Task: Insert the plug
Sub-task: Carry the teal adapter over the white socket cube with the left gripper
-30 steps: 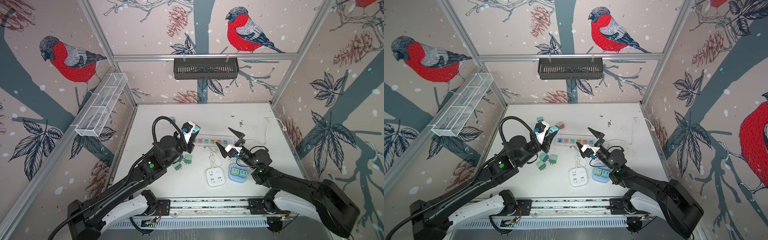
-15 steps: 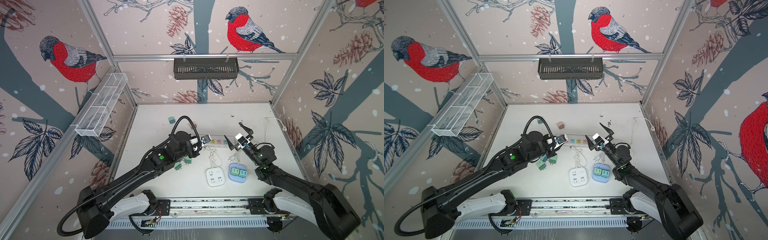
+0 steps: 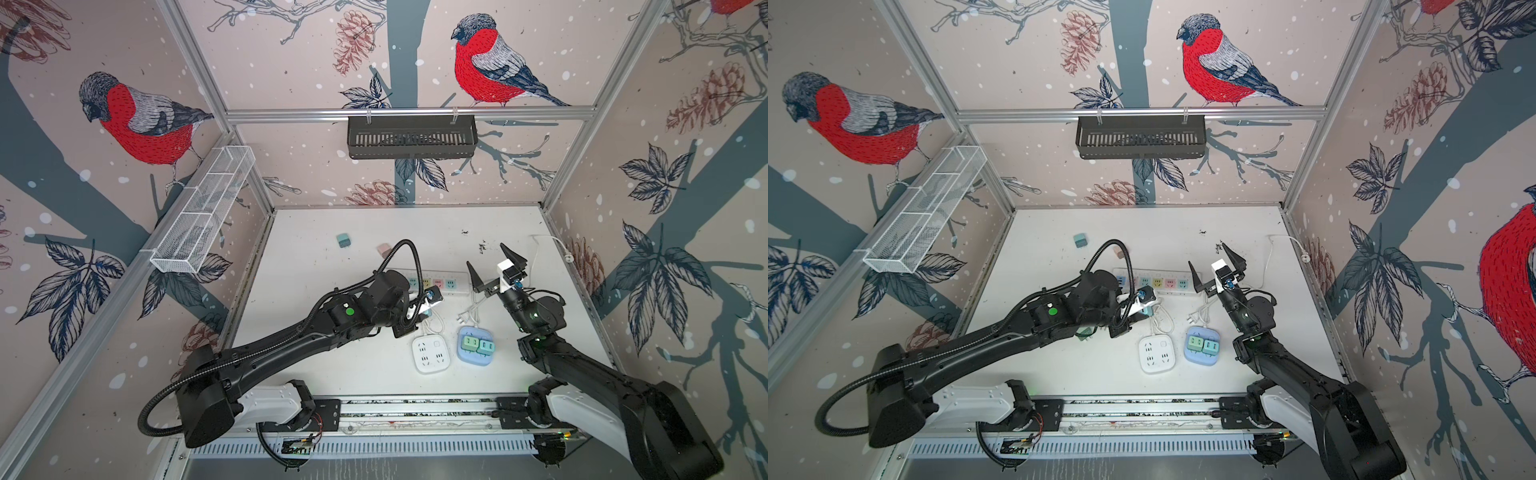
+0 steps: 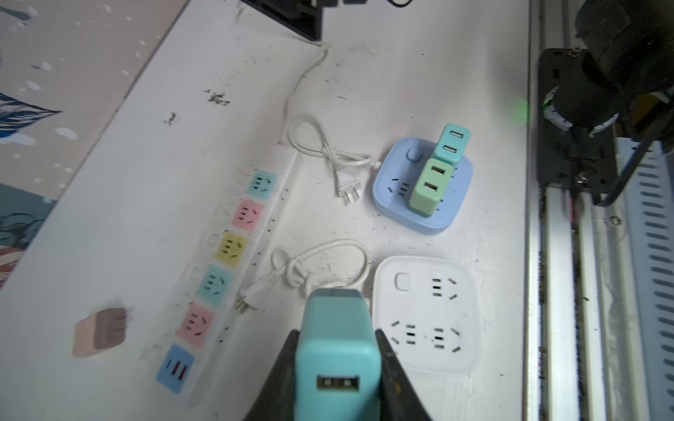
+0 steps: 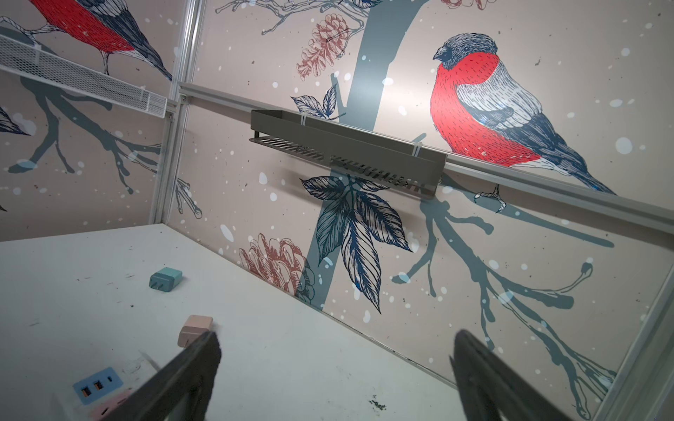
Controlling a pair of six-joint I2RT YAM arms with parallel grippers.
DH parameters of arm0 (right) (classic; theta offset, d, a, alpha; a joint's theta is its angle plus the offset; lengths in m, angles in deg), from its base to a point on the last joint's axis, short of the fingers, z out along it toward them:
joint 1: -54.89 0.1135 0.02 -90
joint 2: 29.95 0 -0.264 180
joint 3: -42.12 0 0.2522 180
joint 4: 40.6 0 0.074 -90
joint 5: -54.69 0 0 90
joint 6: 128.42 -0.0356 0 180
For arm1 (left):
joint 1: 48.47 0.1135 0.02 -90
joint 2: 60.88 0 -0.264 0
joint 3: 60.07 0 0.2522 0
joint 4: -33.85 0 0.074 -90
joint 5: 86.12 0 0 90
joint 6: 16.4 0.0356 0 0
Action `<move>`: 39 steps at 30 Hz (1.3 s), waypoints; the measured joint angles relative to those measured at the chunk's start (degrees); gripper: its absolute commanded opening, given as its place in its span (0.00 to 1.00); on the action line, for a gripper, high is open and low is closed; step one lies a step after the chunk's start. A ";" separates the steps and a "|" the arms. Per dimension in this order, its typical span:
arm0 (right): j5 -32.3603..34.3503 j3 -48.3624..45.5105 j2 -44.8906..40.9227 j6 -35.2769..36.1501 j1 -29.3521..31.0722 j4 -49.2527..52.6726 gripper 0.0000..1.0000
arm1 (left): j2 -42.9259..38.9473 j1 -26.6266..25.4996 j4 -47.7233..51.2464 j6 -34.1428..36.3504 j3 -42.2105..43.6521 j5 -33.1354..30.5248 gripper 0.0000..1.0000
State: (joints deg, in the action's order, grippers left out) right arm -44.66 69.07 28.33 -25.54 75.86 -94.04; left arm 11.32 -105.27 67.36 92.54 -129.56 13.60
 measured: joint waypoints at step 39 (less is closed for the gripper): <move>-4.92 22.25 -1.38 -24.87 -14.64 44.61 1.00 | 24.55 -10.08 8.31 -9.92 -12.83 -3.89 0.00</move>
State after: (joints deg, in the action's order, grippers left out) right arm -49.58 91.32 26.95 -50.41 61.22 -49.43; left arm 35.87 -115.34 75.67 82.61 -142.39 9.71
